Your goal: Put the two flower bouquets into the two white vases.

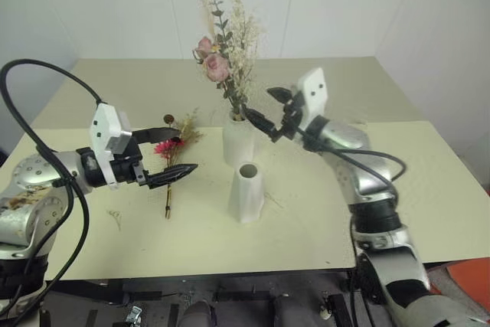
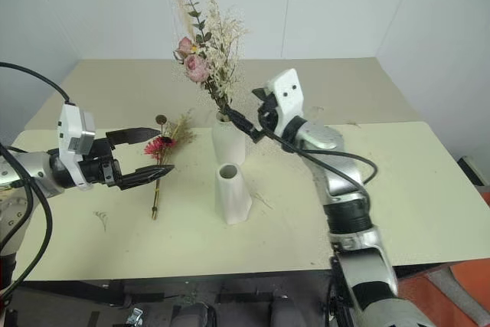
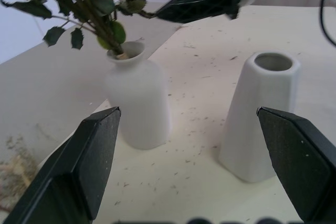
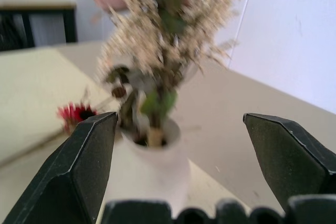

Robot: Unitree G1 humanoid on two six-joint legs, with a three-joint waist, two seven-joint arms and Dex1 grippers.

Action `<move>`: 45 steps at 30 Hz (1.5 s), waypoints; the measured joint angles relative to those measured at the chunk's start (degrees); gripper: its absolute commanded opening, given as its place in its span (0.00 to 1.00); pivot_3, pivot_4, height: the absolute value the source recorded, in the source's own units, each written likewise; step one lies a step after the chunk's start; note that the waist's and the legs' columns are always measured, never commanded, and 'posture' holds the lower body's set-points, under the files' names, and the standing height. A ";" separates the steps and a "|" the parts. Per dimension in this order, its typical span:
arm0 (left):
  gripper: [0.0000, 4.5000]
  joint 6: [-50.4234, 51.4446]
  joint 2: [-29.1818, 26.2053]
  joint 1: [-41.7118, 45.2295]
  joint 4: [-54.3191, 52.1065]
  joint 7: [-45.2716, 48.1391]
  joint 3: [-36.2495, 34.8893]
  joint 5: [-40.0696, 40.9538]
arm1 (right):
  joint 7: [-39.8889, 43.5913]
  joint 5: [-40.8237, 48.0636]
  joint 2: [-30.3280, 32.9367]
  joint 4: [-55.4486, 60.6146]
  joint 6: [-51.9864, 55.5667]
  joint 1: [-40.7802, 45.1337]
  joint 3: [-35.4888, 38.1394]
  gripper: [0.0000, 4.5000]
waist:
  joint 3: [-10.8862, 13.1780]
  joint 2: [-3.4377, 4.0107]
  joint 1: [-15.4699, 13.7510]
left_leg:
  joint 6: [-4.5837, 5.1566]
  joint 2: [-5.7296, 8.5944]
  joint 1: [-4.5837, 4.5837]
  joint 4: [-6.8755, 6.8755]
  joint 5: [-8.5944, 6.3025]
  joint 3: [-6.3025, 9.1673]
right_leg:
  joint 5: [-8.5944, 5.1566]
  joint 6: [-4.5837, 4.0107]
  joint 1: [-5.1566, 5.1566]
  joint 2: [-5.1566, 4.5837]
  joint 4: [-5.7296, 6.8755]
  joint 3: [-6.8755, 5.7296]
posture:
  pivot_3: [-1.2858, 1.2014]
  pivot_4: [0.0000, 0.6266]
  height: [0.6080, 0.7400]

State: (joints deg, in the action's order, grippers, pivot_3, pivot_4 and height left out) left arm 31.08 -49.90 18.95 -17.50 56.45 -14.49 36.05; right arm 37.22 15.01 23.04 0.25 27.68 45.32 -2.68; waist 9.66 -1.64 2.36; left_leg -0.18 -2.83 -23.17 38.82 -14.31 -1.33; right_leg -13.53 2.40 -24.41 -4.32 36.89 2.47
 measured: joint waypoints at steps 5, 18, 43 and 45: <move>1.00 0.29 -0.74 -2.29 1.68 -2.15 0.11 -3.41 | 9.92 4.15 12.99 5.70 3.94 -5.14 2.32 0.99 | 0.02 -0.03 -0.45 | 0.01 0.00 0.01 0.00 0.00 0.00 | 0.00 0.00 0.04 0.00 -0.08 -0.01 | 0.52 0.24 1.00; 1.00 27.86 -3.48 12.56 7.78 -15.81 12.48 -10.67 | 25.92 15.96 27.05 12.81 5.16 -7.44 9.87 0.99 | 0.06 -0.10 -1.24 | 0.01 0.02 0.03 0.02 -0.01 0.03 | -0.01 0.04 0.08 0.03 -0.09 -0.01 | 0.52 0.24 1.00; 0.80 34.88 7.65 25.88 27.95 -18.69 27.46 -21.56 | 23.98 23.69 29.88 24.11 5.73 -18.64 15.62 1.00 | 0.08 -0.14 -1.66 | 0.01 0.06 0.00 0.11 0.00 0.07 | -0.01 0.03 0.09 0.01 -0.03 -0.01 | 0.52 0.24 1.00; 0.65 34.66 7.92 25.92 28.15 -18.58 27.45 -22.04 | 23.78 24.16 29.98 24.22 5.89 -18.97 15.65 1.00 | 0.08 -0.14 -1.67 | 0.01 0.07 0.02 0.11 0.00 0.07 | -0.01 0.03 0.12 0.00 -0.03 -0.01 | 0.52 0.24 1.00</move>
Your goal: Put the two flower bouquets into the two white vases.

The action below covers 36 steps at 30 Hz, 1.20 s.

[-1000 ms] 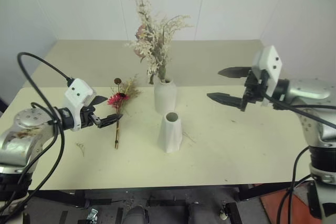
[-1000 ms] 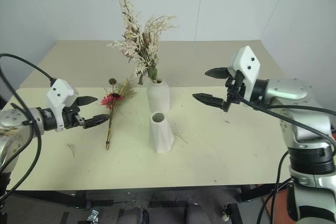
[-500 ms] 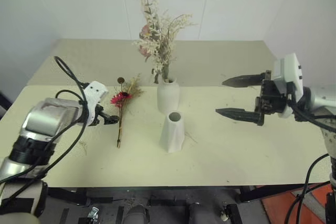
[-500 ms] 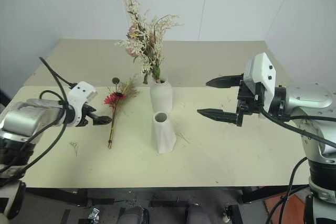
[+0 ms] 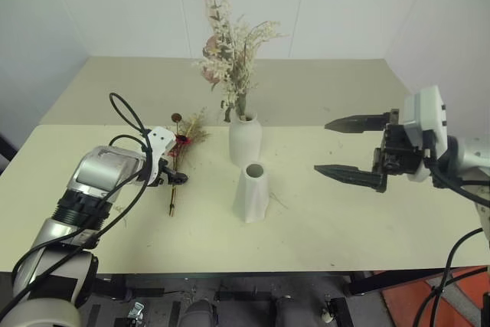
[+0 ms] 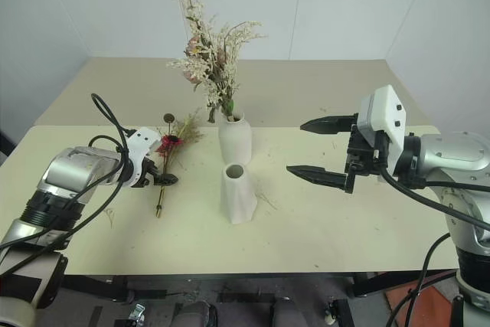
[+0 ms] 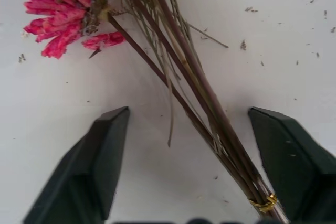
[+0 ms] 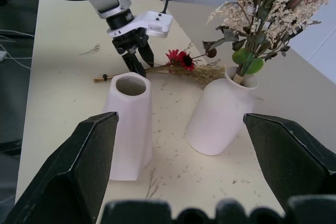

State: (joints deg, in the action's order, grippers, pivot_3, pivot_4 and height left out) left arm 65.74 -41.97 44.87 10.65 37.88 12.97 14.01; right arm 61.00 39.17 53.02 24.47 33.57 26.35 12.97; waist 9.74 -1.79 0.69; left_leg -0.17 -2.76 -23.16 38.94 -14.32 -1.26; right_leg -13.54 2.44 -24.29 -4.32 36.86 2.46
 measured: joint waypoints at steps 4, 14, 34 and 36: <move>0.36 -0.02 0.28 0.00 -0.07 0.31 -0.10 -0.42 | -0.35 0.44 0.27 0.37 0.30 -0.10 0.08 1.00 | 0.00 0.00 0.01 | 0.00 0.00 0.01 0.00 0.00 0.00 | 0.00 0.00 0.00 0.00 0.02 0.00 | 0.52 0.24 1.00; 0.00 1.82 0.15 -2.23 -2.33 -2.92 -5.73 -0.53 | 0.34 0.50 0.29 0.37 0.30 -0.63 0.03 1.00 | 0.00 0.00 0.09 | 0.00 0.00 -0.01 0.01 0.00 0.02 | 0.00 0.00 -0.01 0.00 0.02 0.00 | 0.52 0.24 1.00; 0.00 -19.79 13.50 -20.00 -29.55 -1.07 -47.05 27.77 | 2.62 0.63 0.30 -1.49 0.37 -0.73 -0.30 1.00 | -0.01 -0.01 0.00 | -0.01 -0.01 0.03 0.05 0.00 0.03 | 0.02 0.00 0.06 -0.06 0.03 -0.03 | 0.52 0.24 1.00; 0.00 -19.73 13.00 -20.62 -30.66 1.43 -48.02 33.16 | 2.58 0.63 0.48 -1.49 0.52 -0.80 -0.28 1.00 | -0.01 -0.01 0.02 | -0.01 -0.01 0.10 0.06 0.00 0.02 | 0.01 0.00 0.12 -0.05 0.05 -0.03 | 0.52 0.24 1.00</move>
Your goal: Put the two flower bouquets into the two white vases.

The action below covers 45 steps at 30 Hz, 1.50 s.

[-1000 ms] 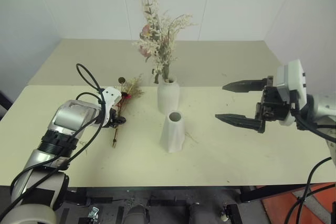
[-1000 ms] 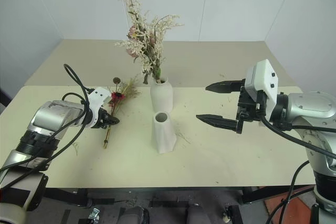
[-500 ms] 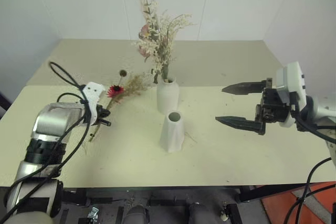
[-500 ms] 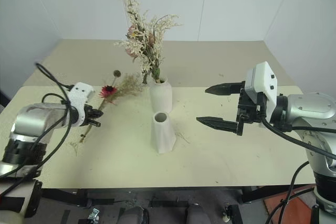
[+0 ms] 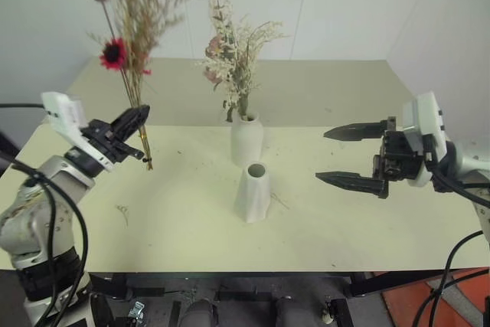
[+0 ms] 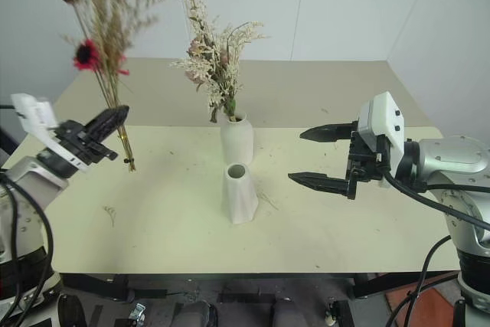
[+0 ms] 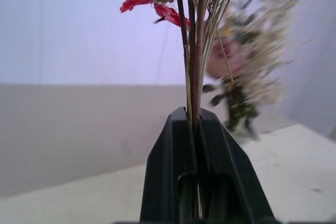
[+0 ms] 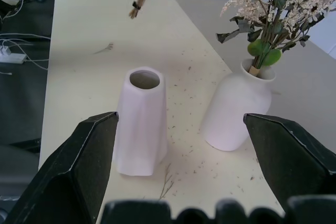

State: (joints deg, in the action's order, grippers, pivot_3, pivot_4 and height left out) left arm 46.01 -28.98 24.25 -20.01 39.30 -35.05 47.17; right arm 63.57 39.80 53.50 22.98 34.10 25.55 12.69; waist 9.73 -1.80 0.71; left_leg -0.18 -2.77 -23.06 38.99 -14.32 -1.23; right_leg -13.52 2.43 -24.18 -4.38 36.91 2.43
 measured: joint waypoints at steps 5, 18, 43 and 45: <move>0.00 0.20 -2.52 0.57 -0.20 4.20 2.12 7.20 | -0.10 0.15 1.11 0.21 0.64 -2.86 0.70 1.00 | 0.00 -0.01 -0.26 | 0.00 0.01 0.06 0.01 0.00 0.00 | 0.00 0.01 0.10 0.01 -0.03 -0.01 | 0.52 0.24 1.00; 0.00 -6.15 8.32 15.91 9.15 9.54 18.95 9.19 | -1.77 2.18 3.30 4.49 1.67 -10.44 6.69 1.00 | -0.02 -0.04 -0.39 | 0.00 0.04 0.05 0.01 0.00 0.01 | 0.00 0.02 0.11 0.03 -0.08 0.02 | 0.52 0.24 1.00; 0.00 -10.79 13.32 16.98 18.68 16.65 29.41 3.19 | -8.78 6.55 3.38 12.73 5.08 -20.40 15.52 1.00 | -0.02 -0.05 -0.05 | 0.01 0.05 0.07 0.00 0.00 0.04 | 0.00 0.03 0.15 0.05 -0.10 0.04 | 0.52 0.24 1.00; 0.00 -10.83 13.45 16.98 18.69 16.69 29.63 2.73 | -9.02 6.57 3.38 13.04 5.08 -20.77 15.53 1.00 | -0.02 -0.05 -0.05 | 0.01 0.05 0.07 0.00 0.00 0.05 | 0.00 0.03 0.15 0.05 -0.10 0.04 | 0.52 0.24 1.00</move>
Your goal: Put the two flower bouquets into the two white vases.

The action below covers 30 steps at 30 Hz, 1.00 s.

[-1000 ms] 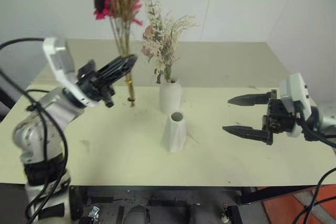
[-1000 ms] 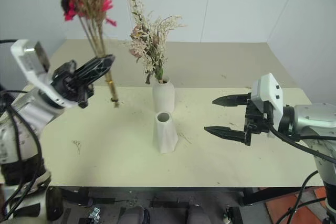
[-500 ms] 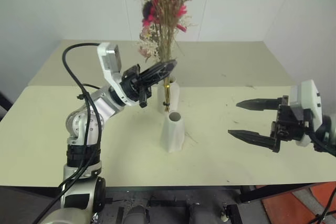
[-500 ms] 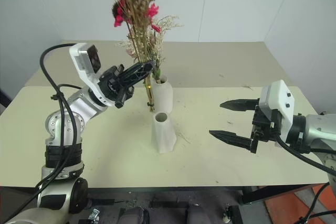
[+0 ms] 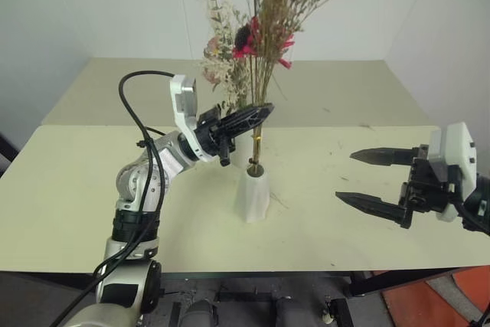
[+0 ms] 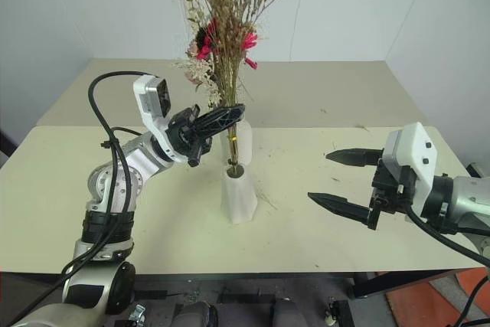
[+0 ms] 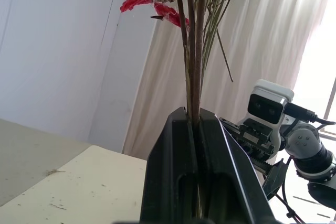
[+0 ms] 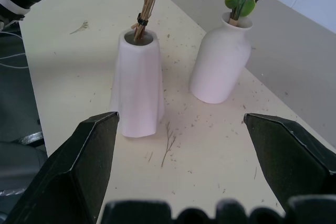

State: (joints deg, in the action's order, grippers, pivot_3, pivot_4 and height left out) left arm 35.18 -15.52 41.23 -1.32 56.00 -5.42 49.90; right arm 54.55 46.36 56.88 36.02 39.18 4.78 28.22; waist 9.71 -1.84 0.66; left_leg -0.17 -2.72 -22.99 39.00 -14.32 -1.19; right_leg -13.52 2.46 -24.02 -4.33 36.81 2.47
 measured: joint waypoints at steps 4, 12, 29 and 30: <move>0.00 -0.03 0.29 0.01 0.09 0.01 0.17 -0.40 | -0.29 0.03 0.00 0.32 0.00 -0.32 0.00 1.00 | 0.00 0.00 0.02 | 0.00 0.00 0.00 0.00 0.00 0.00 | 0.00 0.00 0.00 0.00 0.00 0.00 | 0.52 0.24 1.00; 0.00 -0.03 0.12 2.57 2.05 0.71 0.07 -0.42 | -1.14 0.04 -0.01 0.42 -0.01 -0.28 -0.01 1.00 | 0.00 0.00 0.00 | 0.00 0.01 -0.01 0.00 0.00 0.01 | 0.00 0.00 0.00 0.00 -0.01 -0.01 | 0.52 0.24 1.00; 0.00 -0.04 0.02 2.74 3.63 1.49 0.92 -2.75 | -2.18 0.03 -0.60 0.60 -0.09 -1.09 -0.11 1.00 | 0.00 0.00 0.03 | 0.00 0.01 -0.01 0.00 0.00 0.02 | 0.00 0.01 -0.01 0.00 -0.01 -0.01 | 0.52 0.24 1.00; 0.00 -0.04 0.02 2.51 3.64 1.65 1.18 -2.93 | -2.18 0.03 -0.60 0.61 -0.09 -1.15 -0.10 1.00 | 0.00 0.00 0.03 | 0.00 0.01 -0.02 0.00 0.00 0.02 | 0.00 0.01 -0.01 0.00 -0.01 0.00 | 0.52 0.24 1.00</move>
State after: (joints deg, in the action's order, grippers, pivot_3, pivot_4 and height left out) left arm 35.13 -15.51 43.74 2.32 57.65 -4.24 46.97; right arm 52.37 46.40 56.28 36.63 39.09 3.64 28.12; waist 9.71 -1.85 0.69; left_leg -0.17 -2.71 -23.00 39.00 -14.32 -1.17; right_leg -13.52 2.47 -24.03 -4.33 36.80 2.47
